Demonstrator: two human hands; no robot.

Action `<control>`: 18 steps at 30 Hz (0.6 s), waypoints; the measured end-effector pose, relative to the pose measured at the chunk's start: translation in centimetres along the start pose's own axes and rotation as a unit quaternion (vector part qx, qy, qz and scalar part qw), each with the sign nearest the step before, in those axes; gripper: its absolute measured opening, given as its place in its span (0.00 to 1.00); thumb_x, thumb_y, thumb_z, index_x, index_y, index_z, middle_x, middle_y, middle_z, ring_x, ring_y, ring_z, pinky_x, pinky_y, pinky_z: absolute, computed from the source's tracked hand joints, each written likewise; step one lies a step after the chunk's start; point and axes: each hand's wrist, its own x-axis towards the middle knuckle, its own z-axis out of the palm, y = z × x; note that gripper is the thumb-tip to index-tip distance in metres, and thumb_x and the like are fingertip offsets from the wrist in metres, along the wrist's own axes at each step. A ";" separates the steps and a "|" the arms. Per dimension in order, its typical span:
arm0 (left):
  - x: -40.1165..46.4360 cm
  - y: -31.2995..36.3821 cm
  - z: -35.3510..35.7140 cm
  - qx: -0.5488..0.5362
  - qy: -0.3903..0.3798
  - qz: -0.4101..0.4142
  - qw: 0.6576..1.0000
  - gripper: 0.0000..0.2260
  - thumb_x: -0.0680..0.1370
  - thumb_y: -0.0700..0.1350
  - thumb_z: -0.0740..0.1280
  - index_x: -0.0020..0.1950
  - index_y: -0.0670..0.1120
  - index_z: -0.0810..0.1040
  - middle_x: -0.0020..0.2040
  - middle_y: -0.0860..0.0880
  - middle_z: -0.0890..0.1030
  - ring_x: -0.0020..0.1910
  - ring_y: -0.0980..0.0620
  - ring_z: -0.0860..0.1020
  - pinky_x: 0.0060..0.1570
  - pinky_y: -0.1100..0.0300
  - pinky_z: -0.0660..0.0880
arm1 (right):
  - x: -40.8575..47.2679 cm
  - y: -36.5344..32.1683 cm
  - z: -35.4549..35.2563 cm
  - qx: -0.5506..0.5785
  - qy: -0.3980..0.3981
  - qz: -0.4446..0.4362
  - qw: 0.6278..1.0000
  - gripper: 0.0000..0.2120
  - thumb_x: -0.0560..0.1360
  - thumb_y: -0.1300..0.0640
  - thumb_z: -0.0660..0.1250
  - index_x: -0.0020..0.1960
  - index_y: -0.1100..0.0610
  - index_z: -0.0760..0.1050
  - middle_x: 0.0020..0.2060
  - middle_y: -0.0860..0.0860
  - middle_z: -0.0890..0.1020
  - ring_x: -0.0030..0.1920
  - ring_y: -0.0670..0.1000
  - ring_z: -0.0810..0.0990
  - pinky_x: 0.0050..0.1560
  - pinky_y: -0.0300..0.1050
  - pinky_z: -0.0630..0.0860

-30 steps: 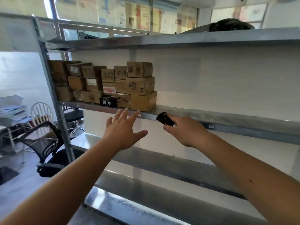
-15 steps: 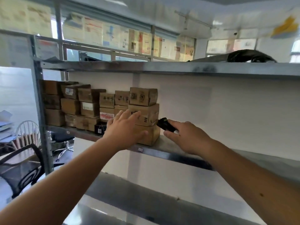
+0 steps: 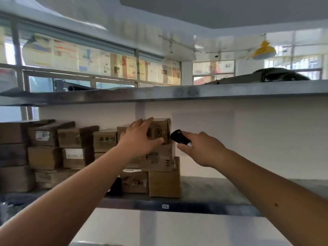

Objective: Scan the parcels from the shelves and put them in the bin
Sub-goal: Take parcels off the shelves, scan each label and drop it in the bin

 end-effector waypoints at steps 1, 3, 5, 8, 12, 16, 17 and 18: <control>1.0 -0.6 0.1 -0.010 -0.005 0.003 1.000 0.42 0.75 0.73 0.66 0.83 0.64 0.51 0.85 0.48 0.56 0.83 0.40 0.56 0.78 0.33 0.59 | 0.6 -0.1 0.1 -0.007 0.001 0.011 1.000 0.25 0.82 0.32 0.55 0.77 0.37 0.63 0.51 0.52 0.75 0.43 0.53 0.78 0.45 0.49 0.79; 3.0 -1.4 0.5 -0.025 -0.014 0.012 1.000 0.42 0.74 0.73 0.66 0.83 0.64 0.51 0.85 0.48 0.57 0.82 0.40 0.58 0.77 0.34 0.61 | 1.7 -0.1 0.5 -0.015 0.005 0.037 0.999 0.26 0.82 0.32 0.55 0.77 0.38 0.63 0.55 0.54 0.76 0.46 0.54 0.78 0.48 0.50 0.79; 4.9 -2.1 0.9 -0.051 -0.022 0.024 0.998 0.42 0.74 0.73 0.67 0.83 0.63 0.54 0.84 0.48 0.60 0.80 0.41 0.61 0.76 0.37 0.64 | 2.9 0.1 1.1 -0.025 0.017 0.060 0.998 0.27 0.82 0.31 0.55 0.78 0.38 0.63 0.57 0.55 0.76 0.49 0.55 0.78 0.51 0.51 0.79; 6.5 -2.0 1.2 -0.104 -0.019 0.025 0.994 0.39 0.76 0.69 0.69 0.83 0.59 0.60 0.79 0.46 0.67 0.75 0.42 0.69 0.73 0.43 0.70 | 4.1 0.9 1.5 -0.034 0.023 0.078 0.996 0.28 0.82 0.31 0.55 0.79 0.38 0.62 0.61 0.56 0.78 0.50 0.55 0.78 0.50 0.50 0.78; 8.1 -1.9 1.2 -0.143 -0.018 0.033 0.989 0.36 0.77 0.68 0.69 0.81 0.58 0.64 0.77 0.47 0.71 0.70 0.45 0.74 0.65 0.51 0.74 | 6.2 2.1 1.6 -0.033 0.025 0.089 0.995 0.28 0.82 0.32 0.56 0.80 0.38 0.61 0.64 0.55 0.79 0.50 0.52 0.77 0.49 0.48 0.77; 9.1 -1.2 0.7 -0.185 -0.018 0.023 0.982 0.32 0.77 0.66 0.69 0.78 0.57 0.69 0.75 0.49 0.73 0.68 0.48 0.75 0.55 0.57 0.72 | 8.0 2.6 2.0 -0.046 0.001 0.083 0.995 0.30 0.82 0.32 0.56 0.81 0.40 0.60 0.66 0.56 0.77 0.56 0.54 0.76 0.51 0.47 0.75; 9.2 -1.0 0.5 -0.192 -0.020 0.021 0.981 0.31 0.78 0.66 0.69 0.77 0.56 0.71 0.75 0.50 0.74 0.67 0.49 0.75 0.55 0.57 0.72 | 8.4 2.7 2.1 -0.044 -0.005 0.083 0.996 0.30 0.82 0.32 0.55 0.81 0.40 0.59 0.67 0.57 0.76 0.59 0.55 0.77 0.53 0.48 0.76; 9.4 -0.8 0.3 -0.193 -0.020 0.017 0.981 0.30 0.78 0.67 0.68 0.76 0.56 0.72 0.74 0.50 0.74 0.67 0.49 0.75 0.55 0.57 0.72 | 8.8 2.9 2.2 -0.043 -0.007 0.083 0.996 0.31 0.82 0.32 0.55 0.82 0.40 0.58 0.68 0.57 0.75 0.62 0.56 0.76 0.55 0.48 0.76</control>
